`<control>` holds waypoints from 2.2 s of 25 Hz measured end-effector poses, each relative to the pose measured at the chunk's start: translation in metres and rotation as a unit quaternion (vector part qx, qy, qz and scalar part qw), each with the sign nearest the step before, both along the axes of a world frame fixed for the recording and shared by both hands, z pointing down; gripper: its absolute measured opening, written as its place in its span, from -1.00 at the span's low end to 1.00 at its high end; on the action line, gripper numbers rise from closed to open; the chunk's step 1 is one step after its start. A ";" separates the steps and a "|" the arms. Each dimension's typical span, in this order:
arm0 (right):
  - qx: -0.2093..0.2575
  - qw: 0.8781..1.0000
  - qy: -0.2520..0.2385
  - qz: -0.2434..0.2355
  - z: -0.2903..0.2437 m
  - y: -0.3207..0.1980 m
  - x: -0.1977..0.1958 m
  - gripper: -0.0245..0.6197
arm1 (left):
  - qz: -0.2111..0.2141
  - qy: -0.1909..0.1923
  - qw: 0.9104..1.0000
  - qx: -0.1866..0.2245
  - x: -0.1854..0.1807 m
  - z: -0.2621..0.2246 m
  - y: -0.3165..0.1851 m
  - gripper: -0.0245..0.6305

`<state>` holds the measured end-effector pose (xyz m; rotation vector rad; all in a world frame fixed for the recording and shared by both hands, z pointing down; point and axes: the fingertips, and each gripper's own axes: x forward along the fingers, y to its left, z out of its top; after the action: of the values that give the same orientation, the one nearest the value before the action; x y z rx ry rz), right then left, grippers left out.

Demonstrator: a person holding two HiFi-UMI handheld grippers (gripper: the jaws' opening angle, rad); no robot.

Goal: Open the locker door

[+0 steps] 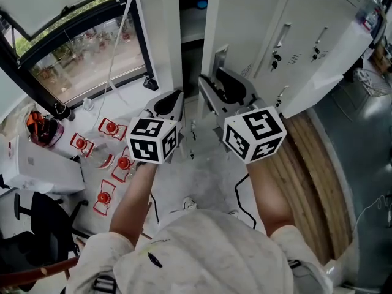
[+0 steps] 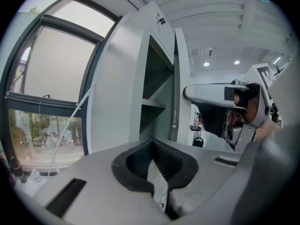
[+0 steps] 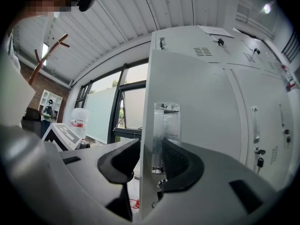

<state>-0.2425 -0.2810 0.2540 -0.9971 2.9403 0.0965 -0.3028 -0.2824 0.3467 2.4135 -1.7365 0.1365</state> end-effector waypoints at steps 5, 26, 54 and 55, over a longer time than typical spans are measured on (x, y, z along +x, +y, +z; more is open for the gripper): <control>-0.002 1.000 -0.006 -0.007 0.000 0.010 0.016 -0.50 | -0.003 -0.004 1.000 0.005 0.016 -0.005 0.007 -0.91; -0.008 0.999 -0.014 -0.045 0.000 0.032 0.093 -0.51 | -0.009 -0.010 1.000 0.003 0.094 -0.009 0.021 -0.91; -0.013 0.999 -0.040 -0.007 -0.001 0.017 0.211 -0.50 | 0.058 -0.010 0.998 0.007 0.206 -0.013 0.003 -0.91; -0.010 0.999 -0.039 -0.001 -0.001 0.016 0.215 -0.51 | 0.062 -0.009 0.998 0.007 0.209 -0.013 0.001 -0.91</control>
<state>-0.0277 -0.2648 0.2528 -0.9764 2.8781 0.0264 -0.0940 -0.2812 0.3342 2.5371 -1.5998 0.1636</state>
